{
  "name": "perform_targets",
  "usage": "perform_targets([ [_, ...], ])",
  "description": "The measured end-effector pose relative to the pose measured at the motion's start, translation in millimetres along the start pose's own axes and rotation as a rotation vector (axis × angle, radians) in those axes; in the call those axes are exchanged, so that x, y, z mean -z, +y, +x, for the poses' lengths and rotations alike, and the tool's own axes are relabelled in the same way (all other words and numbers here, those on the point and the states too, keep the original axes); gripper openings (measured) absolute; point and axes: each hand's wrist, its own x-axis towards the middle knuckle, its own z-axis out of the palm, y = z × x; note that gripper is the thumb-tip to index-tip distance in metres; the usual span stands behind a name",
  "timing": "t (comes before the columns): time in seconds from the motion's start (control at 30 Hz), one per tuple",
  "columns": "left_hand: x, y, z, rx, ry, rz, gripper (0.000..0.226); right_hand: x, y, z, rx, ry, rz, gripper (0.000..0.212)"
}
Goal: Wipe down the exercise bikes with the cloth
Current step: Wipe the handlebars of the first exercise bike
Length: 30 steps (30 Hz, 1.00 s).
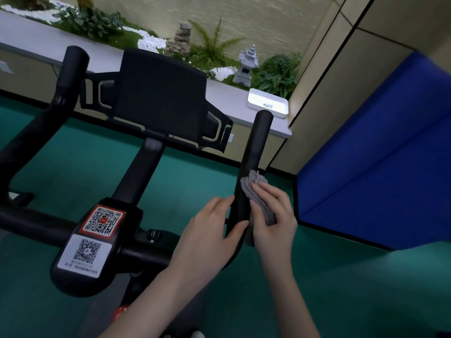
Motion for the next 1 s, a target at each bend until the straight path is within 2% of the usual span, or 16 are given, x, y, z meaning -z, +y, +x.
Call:
perform_targets([
  [0.2, 2.4, 3.0, 1.0, 0.010, -0.018, -0.010, 0.052, -1.4, -3.6, 38.0, 0.235, -0.135, -0.226, 0.031],
  [0.33, 2.8, 3.8, 2.3, 0.044, -0.024, -0.020, 0.051, 0.0, -2.5, 48.6, 0.301, -0.211, -0.286, 0.030],
  [0.57, 1.5, 7.8, 3.1, 0.107, 0.008, -0.023, 0.047, 13.7, -15.1, 68.6, 0.452, -0.573, -0.341, 0.026],
  [0.63, 1.2, 8.5, 3.9, 0.127, 0.013, -0.019, 0.050, 11.4, -12.9, 88.2, 0.523, -0.623, -0.406, 0.026],
  [0.7, 1.6, 9.2, 4.4, 0.140, 0.012, -0.020, 0.051, 9.7, -9.3, 100.7, 0.566, -0.616, -0.430, 0.024],
  [0.9, 1.8, 10.4, 6.4, 0.183, 0.030, -0.049, 0.048, 11.4, 2.9, 83.5, 0.604, -0.545, -0.294, 0.025],
  [1.0, 1.4, 12.3, 10.0, 0.209, 0.061, -0.066, 0.048, 11.2, 13.2, 95.2, 0.644, -0.435, -0.322, 0.025],
])
